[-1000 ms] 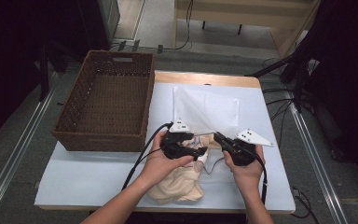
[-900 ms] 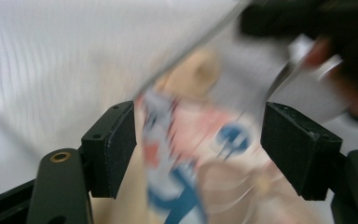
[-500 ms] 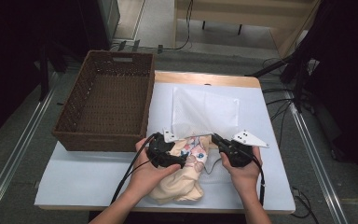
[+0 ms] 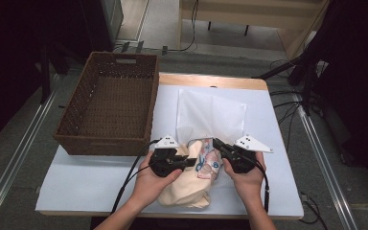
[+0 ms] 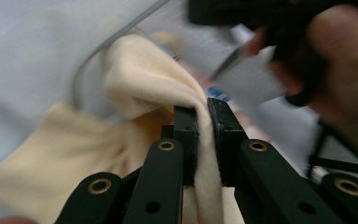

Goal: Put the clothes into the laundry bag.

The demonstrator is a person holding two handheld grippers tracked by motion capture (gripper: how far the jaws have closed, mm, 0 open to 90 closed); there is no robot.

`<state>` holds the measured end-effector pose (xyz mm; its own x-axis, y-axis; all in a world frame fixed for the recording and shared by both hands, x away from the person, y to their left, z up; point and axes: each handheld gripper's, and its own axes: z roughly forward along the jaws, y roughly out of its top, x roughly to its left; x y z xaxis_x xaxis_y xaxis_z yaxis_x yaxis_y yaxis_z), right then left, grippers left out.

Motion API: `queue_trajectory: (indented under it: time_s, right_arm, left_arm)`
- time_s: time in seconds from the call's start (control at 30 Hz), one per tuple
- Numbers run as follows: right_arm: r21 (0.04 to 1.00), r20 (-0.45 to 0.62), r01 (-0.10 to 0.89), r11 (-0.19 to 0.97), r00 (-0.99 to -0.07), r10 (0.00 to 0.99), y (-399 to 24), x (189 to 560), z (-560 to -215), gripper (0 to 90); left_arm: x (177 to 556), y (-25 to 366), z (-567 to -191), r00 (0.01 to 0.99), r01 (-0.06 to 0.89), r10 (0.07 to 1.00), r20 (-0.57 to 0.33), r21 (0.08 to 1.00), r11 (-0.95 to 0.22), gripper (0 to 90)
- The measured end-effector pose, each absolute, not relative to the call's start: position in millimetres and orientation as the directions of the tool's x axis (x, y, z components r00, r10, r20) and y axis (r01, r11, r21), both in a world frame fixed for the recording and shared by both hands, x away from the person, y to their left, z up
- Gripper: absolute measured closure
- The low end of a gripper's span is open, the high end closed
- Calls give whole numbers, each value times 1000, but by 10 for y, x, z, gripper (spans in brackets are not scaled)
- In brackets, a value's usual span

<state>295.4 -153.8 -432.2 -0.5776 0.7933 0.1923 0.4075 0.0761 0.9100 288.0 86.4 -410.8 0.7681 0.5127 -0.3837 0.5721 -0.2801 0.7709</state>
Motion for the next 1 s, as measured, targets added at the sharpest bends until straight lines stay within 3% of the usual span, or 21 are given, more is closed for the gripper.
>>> queue_trajectory:
  time_s: [0.1,0.23,0.33,0.43,0.57,0.67,0.8,0.93,1.0]
  right_arm:
    - [916,188,393,78,-593,783,-1501,2921,-4279,900]
    - [927,178,368,73,-605,776,-1488,2863,-4188,900]
    - [928,165,363,86,-606,778,-1484,2835,-4177,900]
    - [921,162,376,97,-600,783,-1492,2837,-4226,900]
    - [915,169,392,95,-587,792,-1547,2852,-4281,900]
    - [914,175,396,86,-577,797,-1580,2870,-4291,900]
    - [916,173,392,84,-575,800,-1581,2878,-4285,900]
    - [916,174,392,81,-573,801,-1566,2875,-4278,900]
    - [917,173,391,84,-577,798,-1550,2870,-4277,900]
  left_arm:
    - [2960,693,-4081,781,567,482,-398,774,-281,836]
    - [3172,537,-4271,716,606,589,-375,753,-257,822]
    - [3320,494,-4523,660,602,701,-272,748,-277,784]
    - [3422,550,-4694,625,673,698,-351,694,-254,630]
    - [3263,711,-4467,690,604,632,-353,762,-234,407]
    - [3074,852,-4294,733,532,605,-310,816,-227,326]
    - [2894,1009,-4243,756,465,612,-232,849,-252,284]
    - [2888,1048,-4480,694,591,667,-272,743,-312,237]
    - [2891,1073,-4573,673,631,662,-331,723,-280,296]
